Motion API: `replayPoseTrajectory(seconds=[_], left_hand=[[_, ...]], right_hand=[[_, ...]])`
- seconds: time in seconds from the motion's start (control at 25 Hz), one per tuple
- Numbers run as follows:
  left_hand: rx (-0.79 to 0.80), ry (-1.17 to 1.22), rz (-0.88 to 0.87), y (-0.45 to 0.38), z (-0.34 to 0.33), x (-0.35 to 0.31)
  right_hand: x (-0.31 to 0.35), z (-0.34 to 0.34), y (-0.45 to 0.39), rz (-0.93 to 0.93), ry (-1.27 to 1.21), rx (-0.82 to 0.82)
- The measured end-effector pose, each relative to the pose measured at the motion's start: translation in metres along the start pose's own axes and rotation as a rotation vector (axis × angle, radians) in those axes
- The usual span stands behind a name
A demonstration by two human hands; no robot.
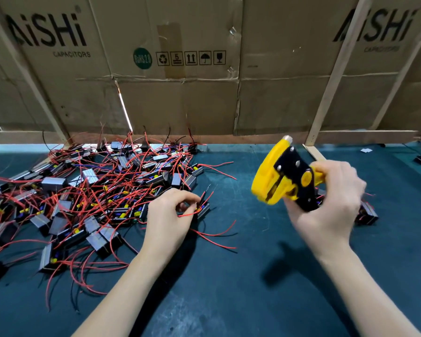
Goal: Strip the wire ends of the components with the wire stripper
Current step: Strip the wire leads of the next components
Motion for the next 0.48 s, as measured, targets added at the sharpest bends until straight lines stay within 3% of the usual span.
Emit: replayPoseTrajectory(seconds=[0.12,0.2,0.32,0.4,0.48], left_hand=[[-0.058,0.028,-0.114,0.0,0.006,-0.011],[-0.071,0.156,-0.065,-0.002,0.01,-0.008],[0.118,0.442,0.167,-0.004,0.0,0.005],[0.229,0.367,0.175,-0.002,-0.01,0.006],[0.338,0.167,0.076,0.003,-0.018,0.002]], right_hand=[[0.025,-0.032,0.023,-0.108,-0.335,0.363],[0.032,-0.055,0.043,-0.245,-0.469,0.61],[0.022,-0.065,0.057,-0.352,-0.523,0.685],[0.012,-0.066,0.058,-0.441,-0.55,0.689],[0.007,-0.07,0.058,-0.507,-0.534,0.717]])
Point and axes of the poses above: each hand's wrist, its own y-axis away from the middle knuckle, its own z-axis out of the back of the hand, x = y × z, the point moved 6 cm from there along -y, towards the middle knuckle, and after that the axes turned 6 degrees about -z, right-handed, at the moved point
